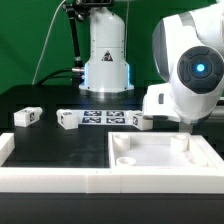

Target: Assemble one leg

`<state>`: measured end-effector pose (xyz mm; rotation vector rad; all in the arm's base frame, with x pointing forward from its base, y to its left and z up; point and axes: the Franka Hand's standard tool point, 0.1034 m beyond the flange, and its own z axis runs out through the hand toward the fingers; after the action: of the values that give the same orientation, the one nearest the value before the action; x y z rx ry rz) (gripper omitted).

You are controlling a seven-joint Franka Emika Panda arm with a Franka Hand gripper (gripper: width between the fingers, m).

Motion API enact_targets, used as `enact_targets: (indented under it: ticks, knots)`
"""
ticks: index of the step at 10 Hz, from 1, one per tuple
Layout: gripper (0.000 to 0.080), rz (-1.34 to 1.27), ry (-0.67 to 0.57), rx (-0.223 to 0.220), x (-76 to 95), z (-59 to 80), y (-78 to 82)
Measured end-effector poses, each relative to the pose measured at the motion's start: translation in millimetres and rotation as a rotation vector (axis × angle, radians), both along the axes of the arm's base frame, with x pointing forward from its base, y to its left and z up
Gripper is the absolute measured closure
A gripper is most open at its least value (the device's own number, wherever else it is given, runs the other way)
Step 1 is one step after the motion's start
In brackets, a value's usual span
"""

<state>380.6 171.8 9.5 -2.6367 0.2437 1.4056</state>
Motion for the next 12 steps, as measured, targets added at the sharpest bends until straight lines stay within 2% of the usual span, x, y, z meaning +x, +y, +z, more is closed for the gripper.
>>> enact_targets:
  ticks: [1,6,7,8,10,11,12]
  knots:
    - [0.0511,0.0,0.0,0.0,0.0,0.0,0.0]
    - [0.0511,0.006,0.0,0.01,1.0,2.4,-1.1]
    - [0.0511,0.025,0.004,0.042,4.2,18.5,-5.3]
    - [0.0509,0.031,-0.001,0.053,9.3,39.0,-8.3]
    - [0.0509,0.033,-0.056,0.057,22.5,69.1,-10.9]
    - [0.0509,0.035,-0.062,0.058,24.8,76.4,-10.8]
    - [0.0509,0.033,-0.065,0.056,24.3,72.1,-10.5]
